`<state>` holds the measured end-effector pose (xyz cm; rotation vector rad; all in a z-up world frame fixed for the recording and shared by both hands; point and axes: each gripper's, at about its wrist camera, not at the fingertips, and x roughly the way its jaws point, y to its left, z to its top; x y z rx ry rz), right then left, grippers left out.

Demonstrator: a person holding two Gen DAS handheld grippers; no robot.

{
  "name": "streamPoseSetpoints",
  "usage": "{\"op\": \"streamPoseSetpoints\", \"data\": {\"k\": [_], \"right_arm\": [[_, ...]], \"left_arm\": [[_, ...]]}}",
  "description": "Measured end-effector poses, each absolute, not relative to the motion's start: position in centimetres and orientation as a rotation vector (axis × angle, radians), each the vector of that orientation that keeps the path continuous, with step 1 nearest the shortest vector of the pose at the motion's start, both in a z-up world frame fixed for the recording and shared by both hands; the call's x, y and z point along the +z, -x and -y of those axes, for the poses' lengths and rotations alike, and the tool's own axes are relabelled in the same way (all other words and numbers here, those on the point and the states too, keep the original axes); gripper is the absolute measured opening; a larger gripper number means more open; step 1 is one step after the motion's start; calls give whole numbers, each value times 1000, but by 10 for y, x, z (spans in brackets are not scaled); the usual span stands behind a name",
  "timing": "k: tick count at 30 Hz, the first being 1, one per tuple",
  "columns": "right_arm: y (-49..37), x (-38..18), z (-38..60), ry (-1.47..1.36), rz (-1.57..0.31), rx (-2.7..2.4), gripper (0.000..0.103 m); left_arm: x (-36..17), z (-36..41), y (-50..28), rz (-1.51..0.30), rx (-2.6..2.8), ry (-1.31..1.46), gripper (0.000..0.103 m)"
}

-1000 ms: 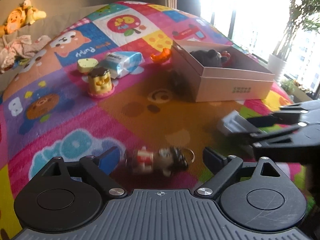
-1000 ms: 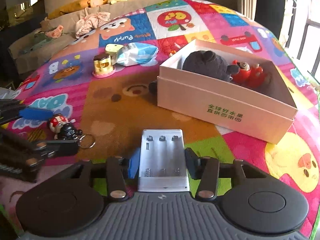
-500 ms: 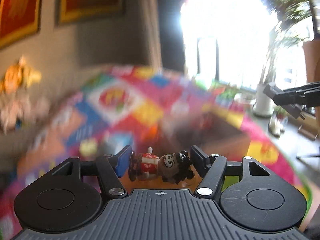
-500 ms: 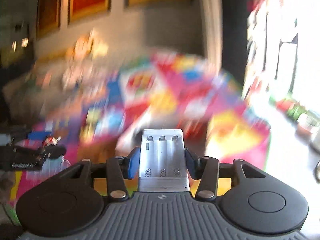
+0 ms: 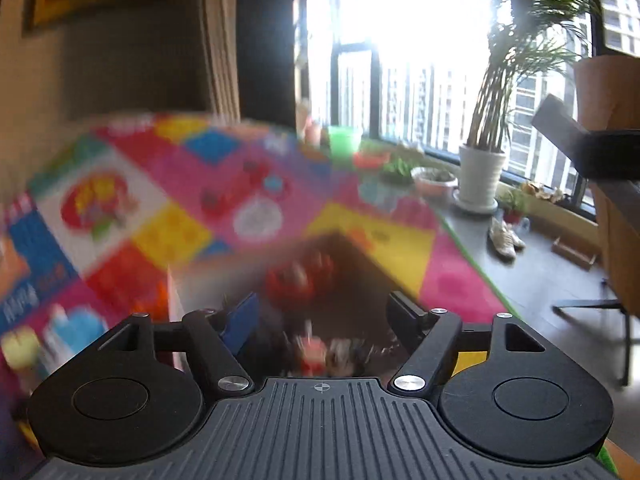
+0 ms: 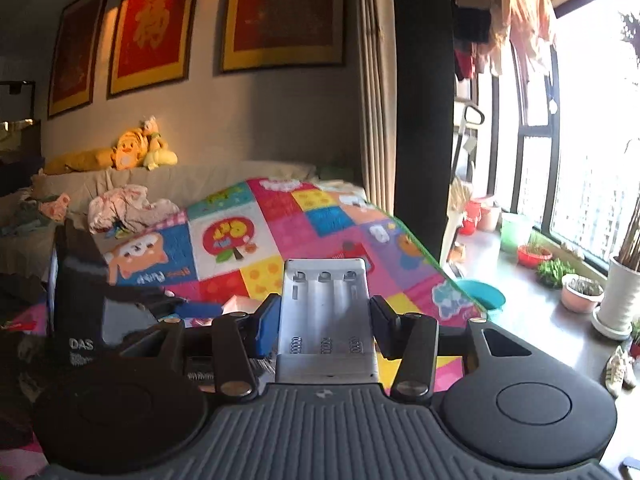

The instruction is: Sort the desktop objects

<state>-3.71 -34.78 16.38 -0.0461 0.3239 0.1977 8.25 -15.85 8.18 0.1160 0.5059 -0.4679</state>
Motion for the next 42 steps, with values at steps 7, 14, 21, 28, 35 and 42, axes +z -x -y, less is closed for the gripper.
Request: {"op": "streamPoseSetpoints", "data": {"k": [7,14,21,28,35,42], "right_arm": [[-19,142,348,-51,-423,236,47],[-97,98,308,-82,-579,222,47],[-115,70,301,-52,-661,151,60],[-86,103,287,26,-588,169,70],[-103,121,212,105,-631,376,70],[-164,95,115,368,-716,422,30]], "left_arm": [[61,94,-27,-520,-408,-108,96],[36,31,3,-615,-253,-82,96],[24,-18,8,-639,-119,-14,100],[21,-33,-6,-617,-11,-13,100],[12,-38,-17,-613,-35,52,100],[9,-51,-14,-599,-62,159,101]]}}
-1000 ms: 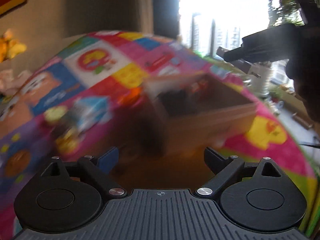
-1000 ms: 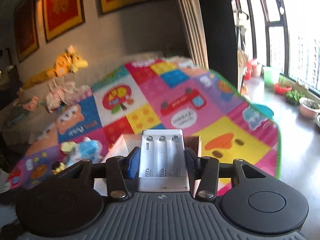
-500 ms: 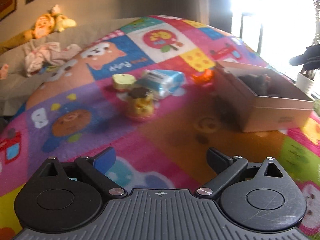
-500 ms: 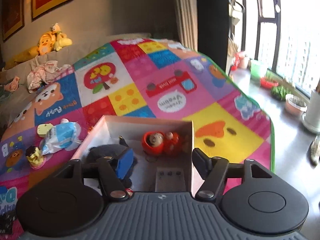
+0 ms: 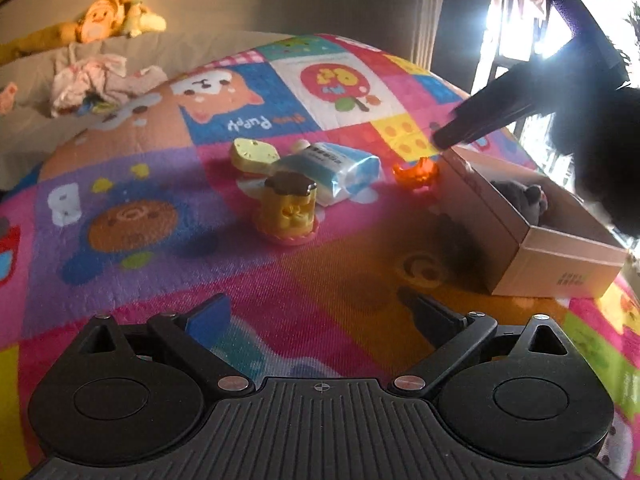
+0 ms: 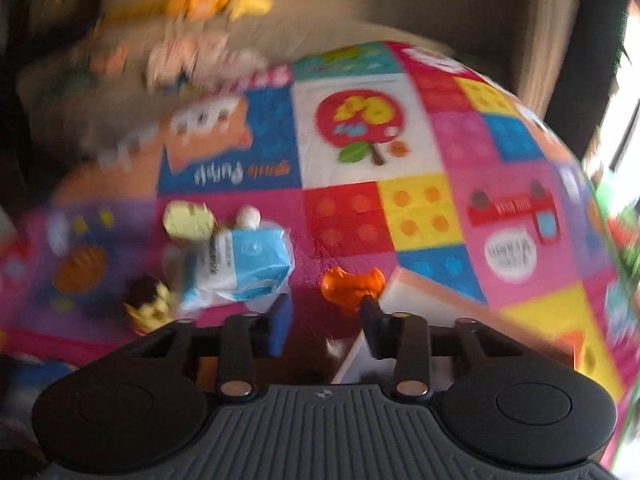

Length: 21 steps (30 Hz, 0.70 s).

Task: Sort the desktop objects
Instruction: 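Grasp the orange cup-shaped toy with the right tool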

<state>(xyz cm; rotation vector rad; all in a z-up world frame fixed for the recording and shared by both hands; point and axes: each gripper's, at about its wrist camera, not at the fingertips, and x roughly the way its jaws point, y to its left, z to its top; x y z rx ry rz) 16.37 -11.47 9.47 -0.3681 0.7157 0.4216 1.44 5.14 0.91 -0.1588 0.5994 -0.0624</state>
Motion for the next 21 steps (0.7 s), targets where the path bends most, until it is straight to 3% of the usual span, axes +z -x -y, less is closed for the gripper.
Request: {"op": "streamPoseSetpoints", "data": {"k": [3,9,12,15,21], "right_arm": [[-182,64,76,543,-764,391,23],[-222,25,44,745,-856,322,23],[-231,12,40,814,-875,279,12],[-227,16,38,800,-867,308,4],[-181,58,52,601,-884,447,0]], "left_arm": [[8,-54,-14,-600,-75,187,101],[8,-57,-12,-587,-90,216,101],[7,-60,-12,-590,-94,234,101],[7,-62,-12,-590,-95,244,101],[6,-62,-12,-592,-95,245,101]]}}
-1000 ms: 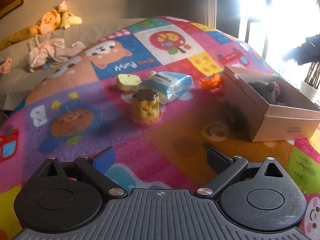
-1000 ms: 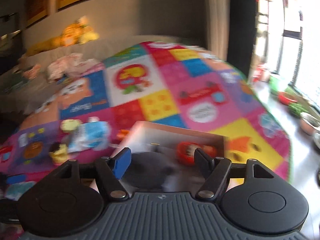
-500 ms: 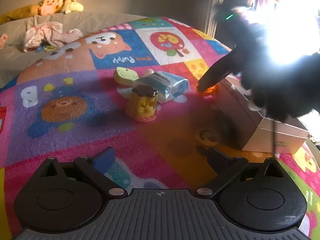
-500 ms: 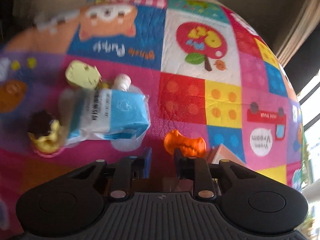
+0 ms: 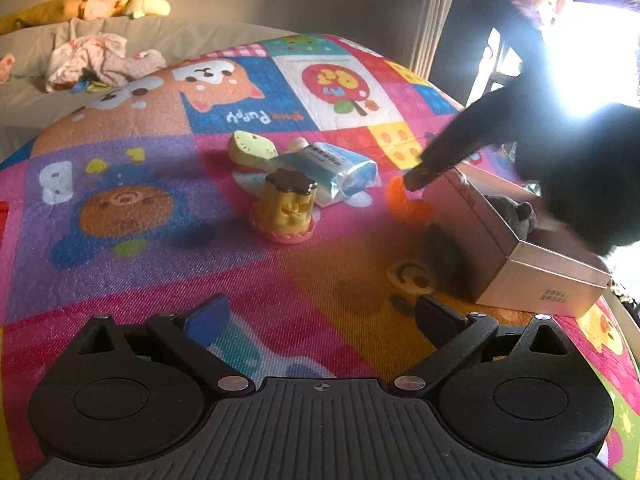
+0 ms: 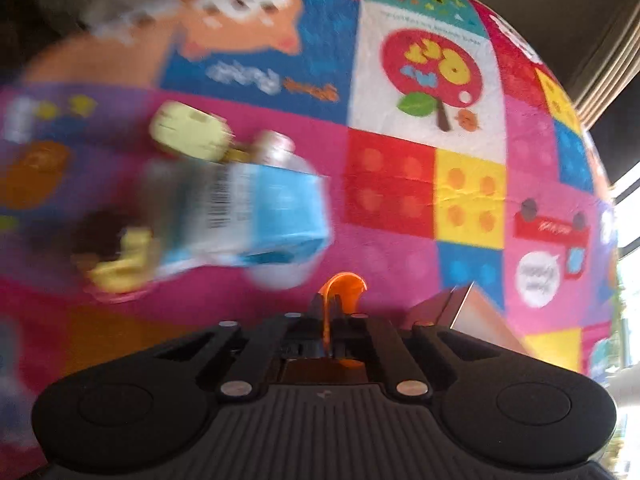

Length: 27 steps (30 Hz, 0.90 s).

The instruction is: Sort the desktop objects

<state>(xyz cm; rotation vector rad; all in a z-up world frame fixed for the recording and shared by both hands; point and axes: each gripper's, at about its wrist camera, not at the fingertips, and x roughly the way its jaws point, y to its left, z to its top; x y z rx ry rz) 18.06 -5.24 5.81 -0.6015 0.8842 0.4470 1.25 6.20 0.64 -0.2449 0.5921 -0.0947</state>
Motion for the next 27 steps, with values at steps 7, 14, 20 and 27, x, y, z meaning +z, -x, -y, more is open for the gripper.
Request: {"op": "streamPoseSetpoints", "data": {"k": [7,14,20,27], "right_arm": [[-107,98,81,405,-935,707,1],[-127,95,84,406,-893,579,53],[-190,64,66,358,-946,456,68],[-201,36,58,420,-1013,417,47]], "left_arm": [[6,-61,-13,-601,-86,237,101],[6,-61,-15,-610,-76,236,101],[5,-62,-15,-613,-75,245,101],[5,-64,-16,-616,-80,255,102]]}}
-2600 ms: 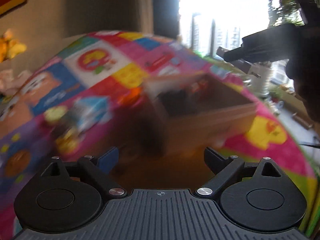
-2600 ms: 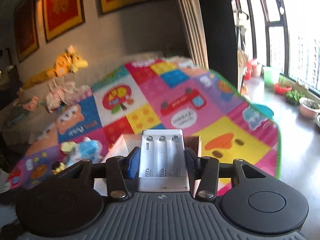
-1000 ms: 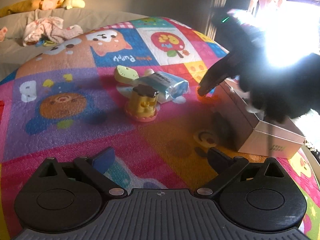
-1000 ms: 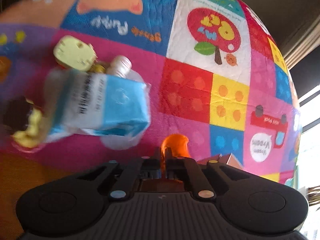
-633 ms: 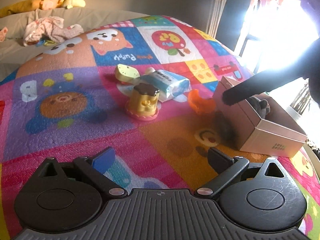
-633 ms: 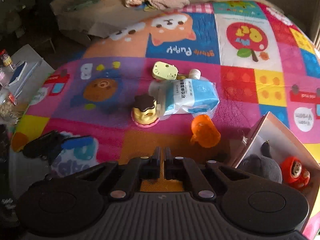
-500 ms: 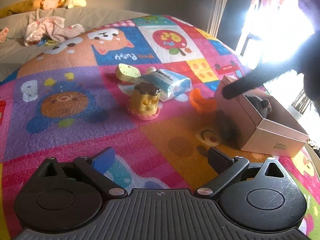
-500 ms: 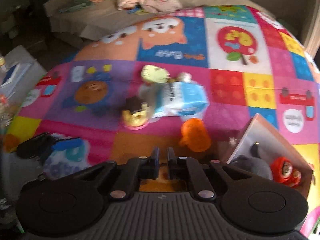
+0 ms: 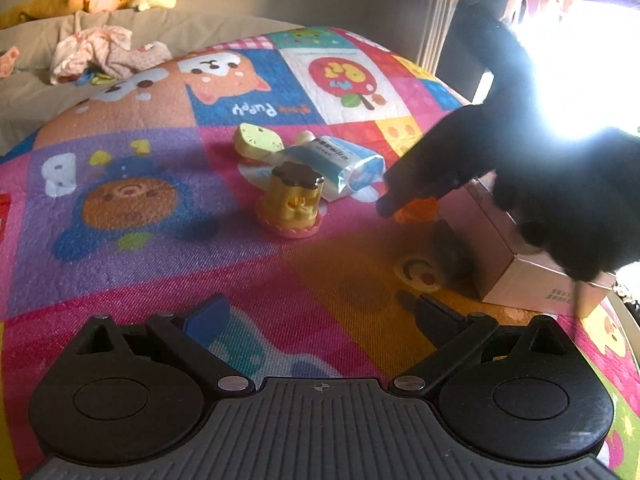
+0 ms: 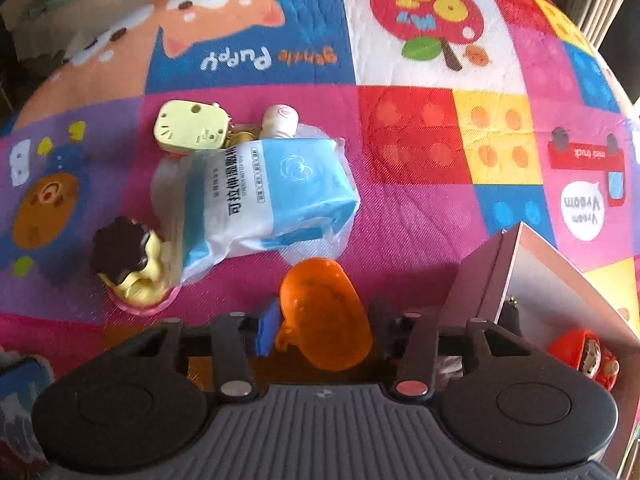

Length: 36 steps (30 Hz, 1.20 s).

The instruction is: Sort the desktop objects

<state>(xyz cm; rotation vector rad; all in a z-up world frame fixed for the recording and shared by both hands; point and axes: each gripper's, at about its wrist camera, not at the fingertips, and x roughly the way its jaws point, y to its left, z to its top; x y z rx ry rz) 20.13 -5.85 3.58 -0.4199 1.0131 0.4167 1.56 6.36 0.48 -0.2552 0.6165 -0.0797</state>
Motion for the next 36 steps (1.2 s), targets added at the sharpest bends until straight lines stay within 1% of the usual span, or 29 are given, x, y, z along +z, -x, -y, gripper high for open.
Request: {"op": "streamPoseSetpoints", "data": {"k": [4,9,11,14,19,20,21,22,23,24,25,29,32,33,34,36], "right_arm": [[-161,61,77,356,-957,515,47],[-79,84,112,340,-861,608,47],[-44,82,126,385,-804,601,47],[-9,70,148,393,-777,586,47],[0,42,179,289,-780,493,48],[0,39,185,259,-775,472,50],[2,36,191,231,-765,457,59],[3,35,197,198,-752,440,66],[6,34,203,162,-730,418,75],[10,33,207,131,-706,396,77],[14,31,212,104,-683,378,77],[26,22,229,11,-631,335,89],[31,13,237,-16,-607,293,94],[31,9,240,-31,-607,283,94],[30,7,241,-44,-615,280,94],[29,8,244,-67,-604,274,99]], "left_arm": [[5,-64,-16,-620,-81,259,102],[4,-63,-17,-625,-78,254,102],[4,-62,-18,-628,-77,251,103],[4,-61,-18,-630,-74,245,103],[4,-57,-19,-638,-59,217,103],[5,-57,-20,-640,-56,213,103],[5,-56,-20,-641,-47,206,103],[5,-56,-20,-643,-38,202,103],[5,-55,-20,-645,-22,197,103],[6,-55,-21,-645,-5,193,103],[7,-54,-21,-642,18,187,103],[15,-50,-36,-617,43,134,103],[20,-46,-58,-599,37,101,102],[21,-45,-67,-593,47,86,100],[21,-43,-77,-595,57,70,91],[18,-41,-97,-626,79,48,77]]}}
